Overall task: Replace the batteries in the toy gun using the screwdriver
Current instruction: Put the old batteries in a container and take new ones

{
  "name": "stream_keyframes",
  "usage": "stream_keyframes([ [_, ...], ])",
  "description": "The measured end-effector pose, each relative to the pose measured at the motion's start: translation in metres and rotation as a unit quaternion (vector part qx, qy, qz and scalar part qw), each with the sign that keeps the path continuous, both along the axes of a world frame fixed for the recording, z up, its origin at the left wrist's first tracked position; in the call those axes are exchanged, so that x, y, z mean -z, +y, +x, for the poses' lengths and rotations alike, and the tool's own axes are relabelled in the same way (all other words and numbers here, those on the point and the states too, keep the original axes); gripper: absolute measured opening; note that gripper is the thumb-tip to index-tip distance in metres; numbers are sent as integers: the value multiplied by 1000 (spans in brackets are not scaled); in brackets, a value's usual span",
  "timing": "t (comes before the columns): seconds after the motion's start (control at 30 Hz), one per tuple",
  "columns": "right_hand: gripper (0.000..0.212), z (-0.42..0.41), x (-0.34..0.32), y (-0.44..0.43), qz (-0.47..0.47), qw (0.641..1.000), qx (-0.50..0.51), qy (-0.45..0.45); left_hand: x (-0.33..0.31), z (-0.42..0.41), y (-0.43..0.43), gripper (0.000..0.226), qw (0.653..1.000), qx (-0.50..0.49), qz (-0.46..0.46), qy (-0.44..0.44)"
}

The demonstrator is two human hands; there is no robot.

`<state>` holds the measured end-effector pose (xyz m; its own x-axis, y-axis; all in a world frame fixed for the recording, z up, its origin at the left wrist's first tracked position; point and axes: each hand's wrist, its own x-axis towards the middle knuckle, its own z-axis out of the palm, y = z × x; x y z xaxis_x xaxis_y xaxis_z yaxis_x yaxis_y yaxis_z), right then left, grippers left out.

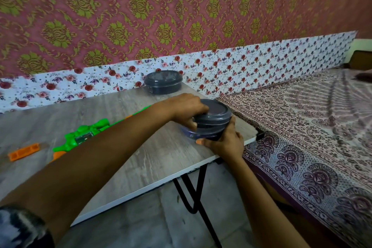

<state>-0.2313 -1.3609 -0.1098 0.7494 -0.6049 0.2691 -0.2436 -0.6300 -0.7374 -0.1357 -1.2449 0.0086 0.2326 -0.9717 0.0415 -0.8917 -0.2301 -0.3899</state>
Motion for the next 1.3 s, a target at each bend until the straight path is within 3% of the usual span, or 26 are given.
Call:
stream_keyframes([
  [0.1,129,-1,-3,1,9,1000,8,19,-15,8,1,34,995,-16,-51,79],
  [0.2,130,-3,-4,0,13,999,-5,30,-16,20,10,32,974,-52,-162,150],
  [0.33,134,-2,-13,-7,104,993,-63,0,-6,48,31,41,899,-142,-348,224],
  [0.4,124,3,-21,-10,160,984,-63,-43,-2,64,35,36,807,-186,-484,283],
  [0.47,111,8,-26,-14,161,983,-46,-71,0,76,36,28,645,-216,-615,399],
  [0.53,100,12,-24,-16,161,982,-31,-91,5,83,31,29,477,-222,-668,526],
  [0.57,93,14,-20,-17,154,983,-24,-97,9,88,28,34,432,-226,-670,560],
  [0.63,82,14,-11,-12,110,990,6,-90,20,93,22,43,396,-242,-658,592],
  [0.77,84,17,-5,-8,47,995,41,-78,36,106,3,36,398,-294,-625,603],
  [0.97,80,20,-2,-11,15,995,47,-88,40,130,-10,34,462,-385,-592,536],
  [1.0,79,21,-1,-11,15,995,49,-90,41,134,-10,33,490,-413,-571,513],
  [1.03,79,22,-2,-11,15,995,50,-90,42,136,-8,31,542,-447,-536,468],
  [1.1,79,23,-2,-11,13,995,54,-87,45,140,-3,30,682,-496,-429,324],
  [1.13,79,23,-2,-11,11,995,55,-86,46,138,-1,29,731,-493,-388,267],
  [1.2,78,22,-3,-11,12,995,55,-83,47,135,1,23,789,-468,-337,212],
  [1.3,79,20,-3,-9,19,996,53,-76,39,120,0,16,845,-410,-308,155],
])
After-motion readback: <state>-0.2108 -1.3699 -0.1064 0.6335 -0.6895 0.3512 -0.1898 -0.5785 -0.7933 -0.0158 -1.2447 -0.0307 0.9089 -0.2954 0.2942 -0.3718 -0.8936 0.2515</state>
